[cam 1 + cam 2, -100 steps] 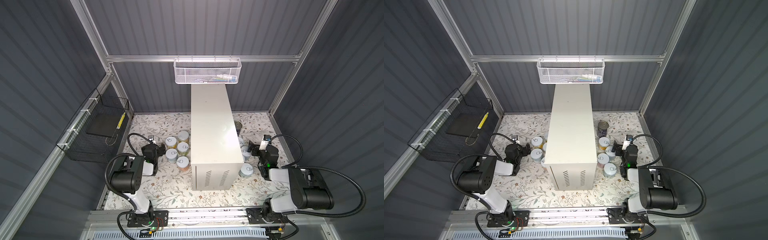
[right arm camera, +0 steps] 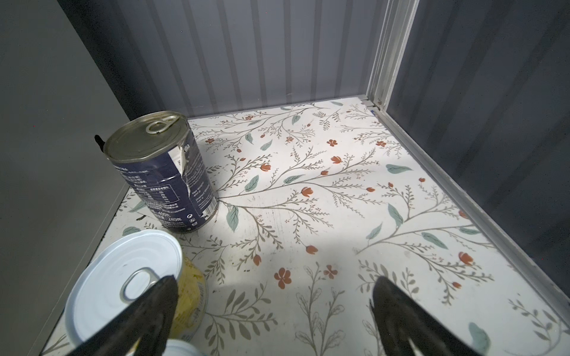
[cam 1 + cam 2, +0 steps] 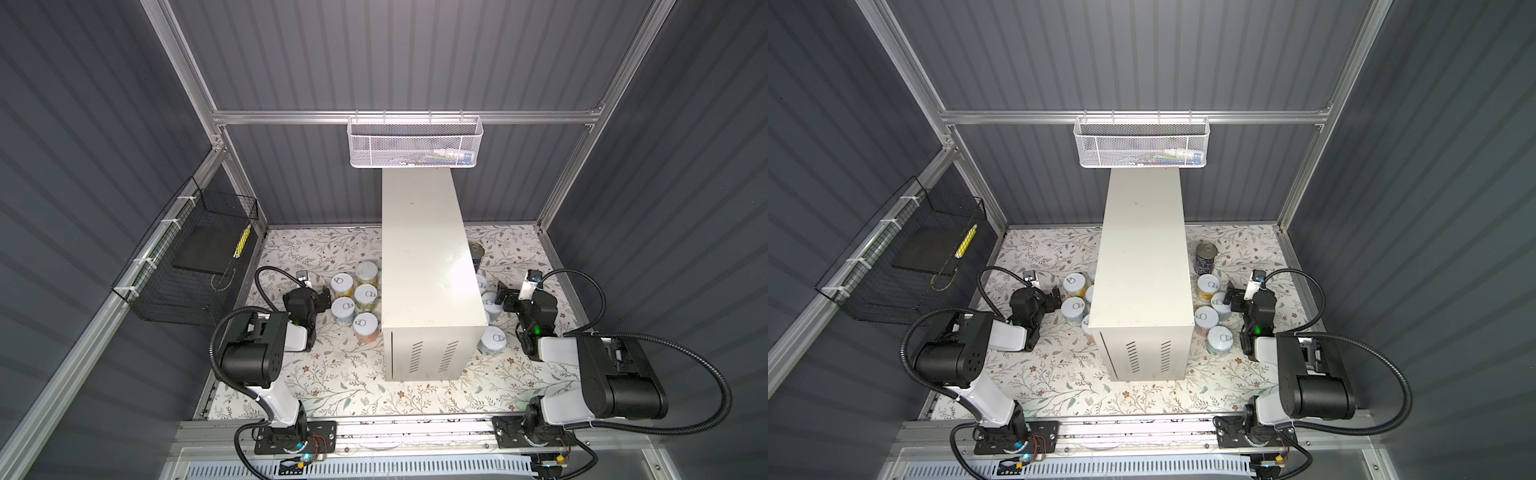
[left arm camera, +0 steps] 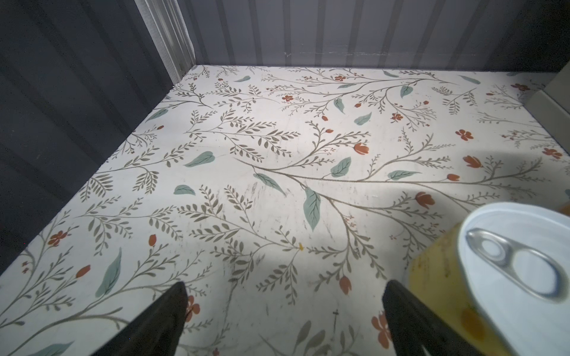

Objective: Place and organize the canned foods onto the counter

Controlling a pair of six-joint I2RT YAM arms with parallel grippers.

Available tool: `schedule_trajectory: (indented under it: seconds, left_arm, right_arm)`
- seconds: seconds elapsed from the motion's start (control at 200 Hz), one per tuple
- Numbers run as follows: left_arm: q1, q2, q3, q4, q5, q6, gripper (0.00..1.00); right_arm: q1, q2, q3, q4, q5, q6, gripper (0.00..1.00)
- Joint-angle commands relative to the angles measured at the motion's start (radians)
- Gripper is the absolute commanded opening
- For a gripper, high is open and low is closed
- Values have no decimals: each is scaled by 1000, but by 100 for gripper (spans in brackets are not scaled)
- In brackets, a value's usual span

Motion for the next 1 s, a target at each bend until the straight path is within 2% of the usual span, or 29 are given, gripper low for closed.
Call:
schedule_trajectory:
  seconds: [0.0,0.665,0.73,0.815,0.926,0.996]
  left_arm:
    - [2,5,-8,15,-12,16,99]
    - [3,5,-5,9,-8,14,100]
    - [4,5,-6,10,-8,15,99]
    - [3,-1,-4,12,-24,16,100]
    - [2,-97,62,-212,-80,-16,99]
    - [-7,-130,87,-263,-136,-19,100]
  right_arm:
    - [-5,-4,8,9,-6,-9,99]
    - [-5,-6,7,7,-7,-11,99]
    - [1,-13,9,2,23,-7,99]
    - [3,-70,58,-139,101,22,99]
    - [6,-170,180,-437,258,86,99]
    - [6,-241,220,-559,316,153,99]
